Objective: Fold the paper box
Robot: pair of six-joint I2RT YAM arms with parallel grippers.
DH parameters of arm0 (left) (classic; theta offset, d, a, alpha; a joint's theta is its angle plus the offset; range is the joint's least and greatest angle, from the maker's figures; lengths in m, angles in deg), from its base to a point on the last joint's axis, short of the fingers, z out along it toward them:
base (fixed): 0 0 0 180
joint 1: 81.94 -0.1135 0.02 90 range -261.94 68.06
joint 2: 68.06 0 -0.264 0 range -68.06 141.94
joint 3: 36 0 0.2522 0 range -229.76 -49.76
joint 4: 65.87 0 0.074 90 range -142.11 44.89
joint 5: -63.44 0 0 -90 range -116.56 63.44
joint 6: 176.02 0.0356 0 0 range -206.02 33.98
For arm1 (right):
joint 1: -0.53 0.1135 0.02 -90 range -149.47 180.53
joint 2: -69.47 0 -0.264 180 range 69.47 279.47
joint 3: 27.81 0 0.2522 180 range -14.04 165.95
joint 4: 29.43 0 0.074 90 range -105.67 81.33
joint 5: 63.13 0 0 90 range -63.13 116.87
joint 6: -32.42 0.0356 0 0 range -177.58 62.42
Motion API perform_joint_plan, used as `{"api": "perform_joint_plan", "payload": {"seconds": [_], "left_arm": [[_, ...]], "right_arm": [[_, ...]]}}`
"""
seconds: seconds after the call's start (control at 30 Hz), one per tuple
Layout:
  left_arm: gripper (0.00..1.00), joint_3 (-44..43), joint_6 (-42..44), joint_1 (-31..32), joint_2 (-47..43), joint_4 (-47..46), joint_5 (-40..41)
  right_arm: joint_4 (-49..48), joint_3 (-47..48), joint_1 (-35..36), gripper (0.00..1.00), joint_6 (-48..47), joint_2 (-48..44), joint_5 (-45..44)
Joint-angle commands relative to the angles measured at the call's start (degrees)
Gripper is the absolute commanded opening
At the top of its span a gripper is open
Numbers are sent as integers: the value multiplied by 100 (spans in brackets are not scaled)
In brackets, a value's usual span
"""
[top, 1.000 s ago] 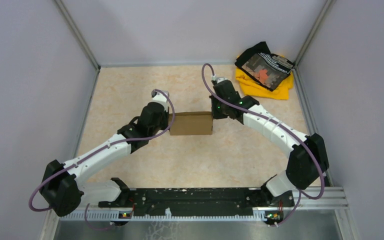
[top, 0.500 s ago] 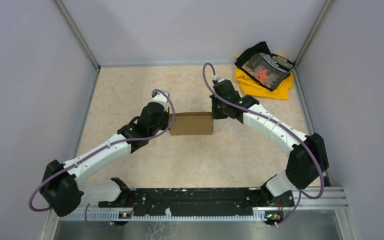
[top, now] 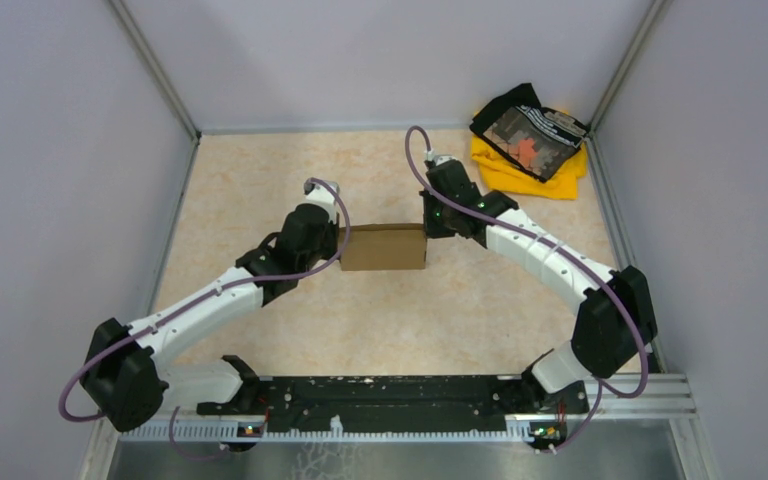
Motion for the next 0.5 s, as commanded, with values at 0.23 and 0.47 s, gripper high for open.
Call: {"api": "perform_joint_plan", "payload": {"seconds": [0.23,0.47], "left_arm": [[4,-44,-69,93,89,-19,-445],[4,74,-11,81,-65,-21,-269]], "right_arm": [[-438,-66,128,0,-10,20,495],[-479,-150,132,0,-26,-59,486]]}}
